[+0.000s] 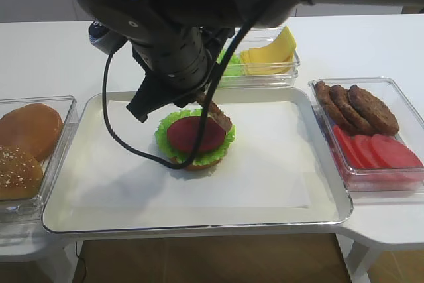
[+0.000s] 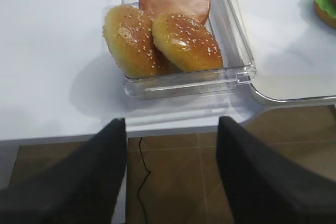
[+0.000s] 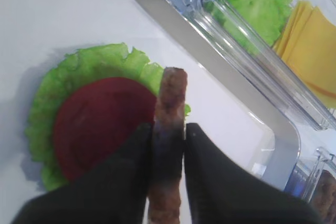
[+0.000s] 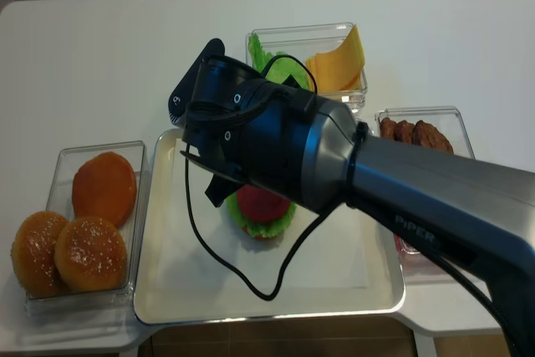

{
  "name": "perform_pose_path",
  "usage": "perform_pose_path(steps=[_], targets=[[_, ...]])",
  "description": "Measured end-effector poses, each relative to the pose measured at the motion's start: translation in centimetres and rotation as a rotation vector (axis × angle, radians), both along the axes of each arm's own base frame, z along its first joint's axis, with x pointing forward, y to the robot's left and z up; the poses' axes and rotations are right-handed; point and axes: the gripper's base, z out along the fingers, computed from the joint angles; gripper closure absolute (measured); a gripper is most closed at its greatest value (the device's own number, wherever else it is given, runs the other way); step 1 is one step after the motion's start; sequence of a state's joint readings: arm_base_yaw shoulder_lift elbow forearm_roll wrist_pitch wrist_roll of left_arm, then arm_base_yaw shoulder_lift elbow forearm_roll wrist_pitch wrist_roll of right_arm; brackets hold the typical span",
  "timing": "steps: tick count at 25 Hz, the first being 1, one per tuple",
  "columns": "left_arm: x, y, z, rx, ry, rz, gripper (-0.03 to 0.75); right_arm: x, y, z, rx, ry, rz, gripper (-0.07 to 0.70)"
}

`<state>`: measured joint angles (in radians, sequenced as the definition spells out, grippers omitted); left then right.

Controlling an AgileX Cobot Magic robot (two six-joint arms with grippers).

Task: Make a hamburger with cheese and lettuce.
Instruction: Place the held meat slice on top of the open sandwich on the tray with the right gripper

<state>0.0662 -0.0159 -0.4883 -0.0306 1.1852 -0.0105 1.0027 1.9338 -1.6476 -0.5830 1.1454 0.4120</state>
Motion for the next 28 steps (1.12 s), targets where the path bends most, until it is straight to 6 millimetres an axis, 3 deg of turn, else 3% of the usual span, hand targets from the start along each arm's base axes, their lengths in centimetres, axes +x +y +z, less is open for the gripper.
perform_pose_path(steps=[8, 20, 28], targets=[[0.0, 0.0, 0.0, 0.0, 0.0, 0.0, 0.312, -0.03, 0.02, -0.02, 0.003, 0.004, -0.001, 0.302], [0.0, 0.0, 0.0, 0.0, 0.0, 0.0, 0.312, -0.33, 0.16, -0.24, 0.021, 0.043, -0.002, 0.269], [0.0, 0.0, 0.0, 0.0, 0.0, 0.0, 0.312, -0.4, 0.2, -0.29, 0.025, 0.053, -0.001, 0.178]])
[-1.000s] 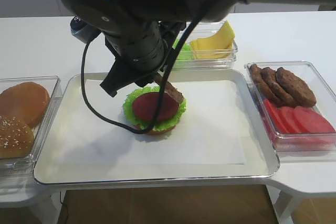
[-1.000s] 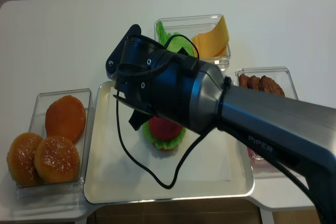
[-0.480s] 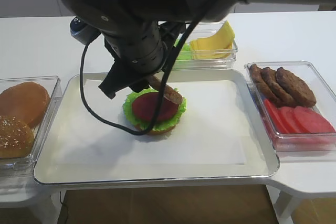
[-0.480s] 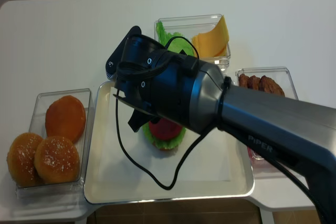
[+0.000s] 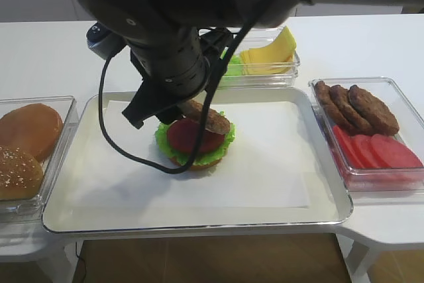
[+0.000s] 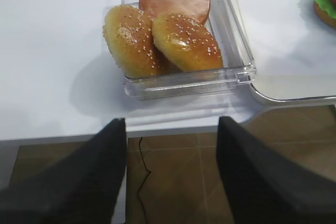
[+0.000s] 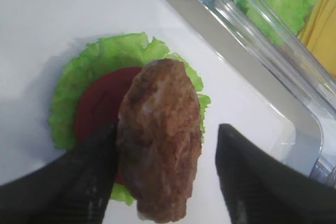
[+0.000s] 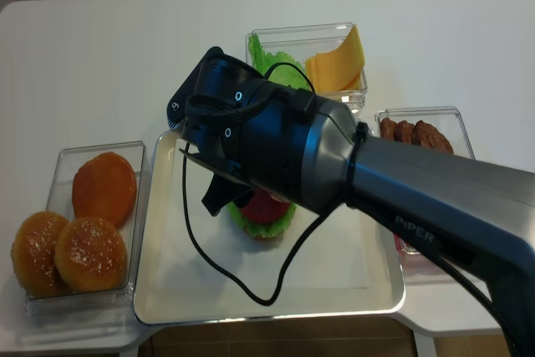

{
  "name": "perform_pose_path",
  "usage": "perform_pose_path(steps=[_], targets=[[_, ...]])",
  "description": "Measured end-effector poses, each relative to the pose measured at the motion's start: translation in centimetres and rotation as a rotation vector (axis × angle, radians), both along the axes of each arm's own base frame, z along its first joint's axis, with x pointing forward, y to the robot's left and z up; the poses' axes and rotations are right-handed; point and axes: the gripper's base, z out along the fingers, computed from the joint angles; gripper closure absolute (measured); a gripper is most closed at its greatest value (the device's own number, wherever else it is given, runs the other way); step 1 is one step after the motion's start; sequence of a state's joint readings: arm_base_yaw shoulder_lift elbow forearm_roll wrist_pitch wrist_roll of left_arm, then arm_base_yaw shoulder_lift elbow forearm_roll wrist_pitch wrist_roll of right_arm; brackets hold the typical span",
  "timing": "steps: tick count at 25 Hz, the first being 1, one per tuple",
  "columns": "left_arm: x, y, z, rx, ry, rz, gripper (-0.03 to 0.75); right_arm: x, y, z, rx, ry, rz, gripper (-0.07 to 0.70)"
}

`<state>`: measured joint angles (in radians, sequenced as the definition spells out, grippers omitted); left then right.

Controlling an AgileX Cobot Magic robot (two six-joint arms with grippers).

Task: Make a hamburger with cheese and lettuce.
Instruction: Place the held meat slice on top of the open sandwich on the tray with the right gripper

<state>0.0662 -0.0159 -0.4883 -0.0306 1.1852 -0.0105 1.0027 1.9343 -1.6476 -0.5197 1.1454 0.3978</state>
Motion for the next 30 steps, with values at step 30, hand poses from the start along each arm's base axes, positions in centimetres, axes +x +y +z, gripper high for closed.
perform_pose_path(steps=[30], targets=[[0.0, 0.0, 0.0, 0.0, 0.0, 0.0, 0.312, -0.47, 0.24, -0.27, 0.018, 0.06, 0.021, 0.041]])
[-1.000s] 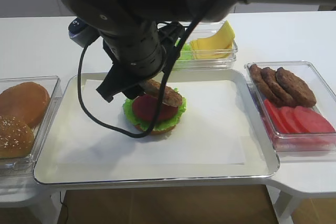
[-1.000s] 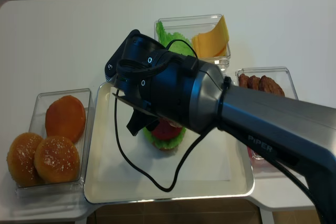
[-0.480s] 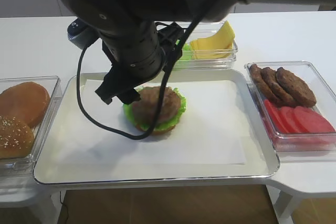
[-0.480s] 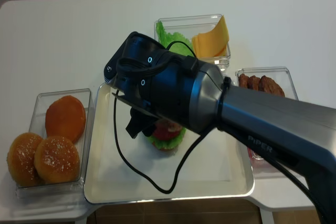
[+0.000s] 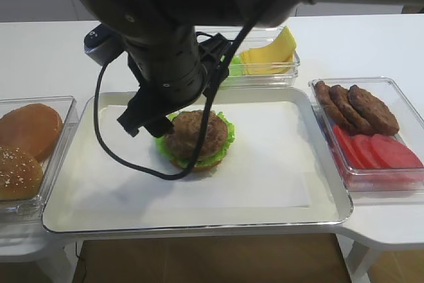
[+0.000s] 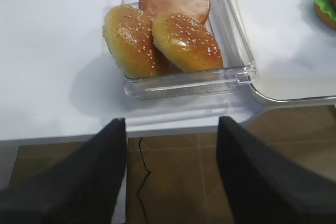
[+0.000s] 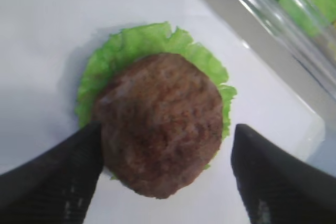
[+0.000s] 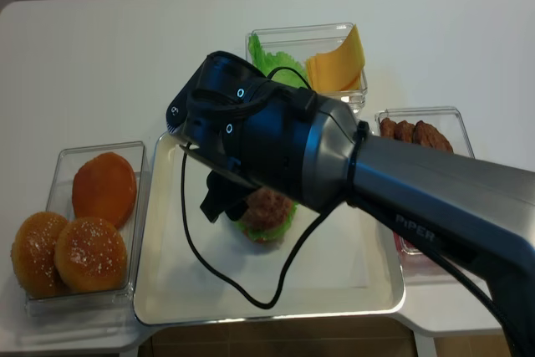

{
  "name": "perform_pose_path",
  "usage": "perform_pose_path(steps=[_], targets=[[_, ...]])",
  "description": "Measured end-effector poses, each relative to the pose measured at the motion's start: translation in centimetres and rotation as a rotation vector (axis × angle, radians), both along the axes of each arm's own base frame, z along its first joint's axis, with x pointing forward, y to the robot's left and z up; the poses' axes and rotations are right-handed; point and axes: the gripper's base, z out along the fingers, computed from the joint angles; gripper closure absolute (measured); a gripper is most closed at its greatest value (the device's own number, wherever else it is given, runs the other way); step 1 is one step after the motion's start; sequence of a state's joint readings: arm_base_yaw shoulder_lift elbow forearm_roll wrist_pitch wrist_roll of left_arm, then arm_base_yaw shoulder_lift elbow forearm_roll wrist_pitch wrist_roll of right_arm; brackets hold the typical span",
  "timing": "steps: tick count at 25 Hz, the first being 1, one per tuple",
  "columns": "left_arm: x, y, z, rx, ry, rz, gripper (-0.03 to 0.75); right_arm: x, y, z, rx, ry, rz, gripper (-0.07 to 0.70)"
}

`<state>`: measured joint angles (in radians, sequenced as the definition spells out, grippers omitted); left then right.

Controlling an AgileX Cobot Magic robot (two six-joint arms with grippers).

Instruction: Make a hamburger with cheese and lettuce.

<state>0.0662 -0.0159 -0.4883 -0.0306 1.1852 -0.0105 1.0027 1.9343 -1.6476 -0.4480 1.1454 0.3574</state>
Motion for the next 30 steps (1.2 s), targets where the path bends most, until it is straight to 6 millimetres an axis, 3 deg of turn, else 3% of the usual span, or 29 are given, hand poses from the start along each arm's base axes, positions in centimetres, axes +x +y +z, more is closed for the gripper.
perform_pose_path(steps=[6, 10, 16, 22, 30], targets=[[0.0, 0.0, 0.0, 0.0, 0.0, 0.0, 0.312, -0.6, 0.4, -0.4, 0.044, 0.102, 0.067, 0.041], [0.0, 0.0, 0.0, 0.0, 0.0, 0.0, 0.312, 0.9, -0.9, -0.1, 0.141, 0.207, 0.022, 0.041], [0.0, 0.0, 0.0, 0.0, 0.0, 0.0, 0.312, 5.0, -6.0, 2.0, 0.305, 0.262, -0.141, 0.069], [0.0, 0.0, 0.0, 0.0, 0.0, 0.0, 0.312, 8.4, -12.3, 4.1, 0.372, 0.225, -0.305, 0.09], [0.0, 0.0, 0.0, 0.0, 0.0, 0.0, 0.312, 10.2, -19.8, 5.5, 0.432, 0.248, -0.463, 0.092]])
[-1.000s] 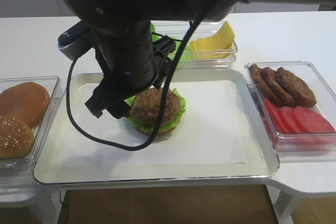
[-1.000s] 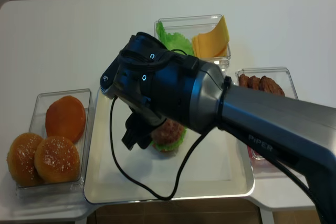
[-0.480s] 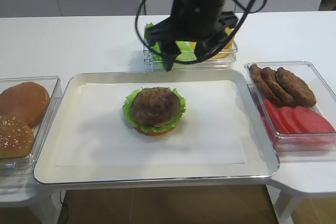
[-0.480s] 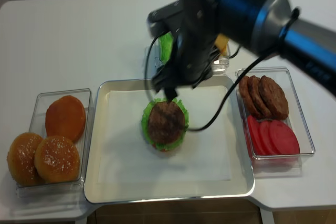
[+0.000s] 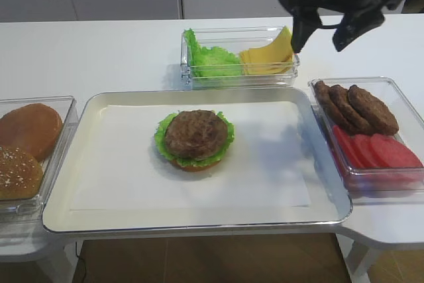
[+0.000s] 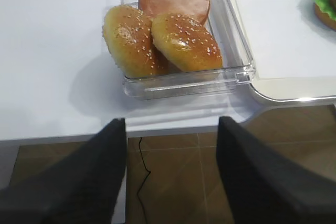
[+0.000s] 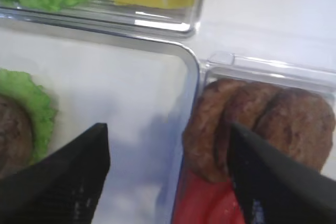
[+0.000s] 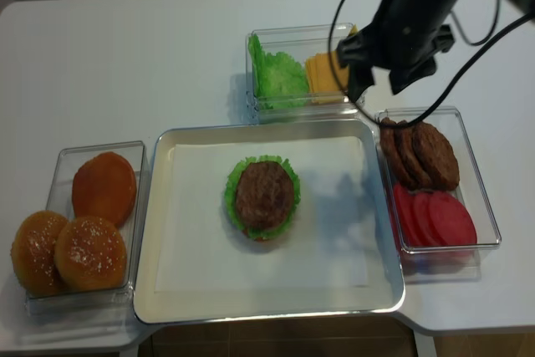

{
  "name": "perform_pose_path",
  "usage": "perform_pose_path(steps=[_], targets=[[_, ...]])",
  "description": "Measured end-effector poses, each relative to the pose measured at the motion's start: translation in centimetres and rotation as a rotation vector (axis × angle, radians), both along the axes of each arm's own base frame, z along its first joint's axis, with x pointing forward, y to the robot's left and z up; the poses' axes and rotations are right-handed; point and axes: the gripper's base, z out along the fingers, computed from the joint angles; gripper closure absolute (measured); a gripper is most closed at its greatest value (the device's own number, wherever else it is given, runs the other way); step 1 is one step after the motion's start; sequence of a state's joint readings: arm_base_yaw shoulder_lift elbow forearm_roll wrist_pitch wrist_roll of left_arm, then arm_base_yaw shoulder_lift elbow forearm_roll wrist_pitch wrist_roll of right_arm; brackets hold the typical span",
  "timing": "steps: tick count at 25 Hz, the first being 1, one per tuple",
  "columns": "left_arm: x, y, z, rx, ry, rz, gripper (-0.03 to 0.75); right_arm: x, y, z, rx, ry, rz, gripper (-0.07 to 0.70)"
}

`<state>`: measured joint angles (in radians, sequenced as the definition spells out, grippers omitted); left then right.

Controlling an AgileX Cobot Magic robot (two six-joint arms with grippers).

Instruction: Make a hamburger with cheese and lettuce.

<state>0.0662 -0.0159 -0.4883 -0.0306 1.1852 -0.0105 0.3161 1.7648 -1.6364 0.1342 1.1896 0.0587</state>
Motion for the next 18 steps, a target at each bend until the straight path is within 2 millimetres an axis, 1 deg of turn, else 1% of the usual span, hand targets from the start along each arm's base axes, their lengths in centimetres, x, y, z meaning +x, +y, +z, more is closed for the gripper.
perform_pose_path(steps=[4, 7, 9, 12, 15, 18], targets=[[0.0, 0.0, 0.0, 0.0, 0.0, 0.0, 0.312, -0.7, -2.9, -0.1, 0.002, 0.023, -0.044, 0.092], [0.0, 0.0, 0.0, 0.0, 0.0, 0.0, 0.312, -1.9, -5.0, 0.0, 0.007, 0.034, -0.083, 0.092], [0.0, 0.0, 0.0, 0.0, 0.0, 0.0, 0.312, -3.0, -5.9, 0.4, 0.01, 0.028, -0.102, 0.092], [0.0, 0.0, 0.0, 0.0, 0.0, 0.0, 0.312, -5.2, -6.9, 0.7, 0.011, 0.023, -0.119, 0.092], [0.0, 0.0, 0.0, 0.0, 0.0, 0.0, 0.312, -7.8, -7.4, 0.8, 0.011, 0.022, -0.124, 0.092], [0.0, 0.0, 0.0, 0.0, 0.0, 0.0, 0.312, -10.9, -7.8, 1.2, 0.028, 0.009, -0.147, 0.092]])
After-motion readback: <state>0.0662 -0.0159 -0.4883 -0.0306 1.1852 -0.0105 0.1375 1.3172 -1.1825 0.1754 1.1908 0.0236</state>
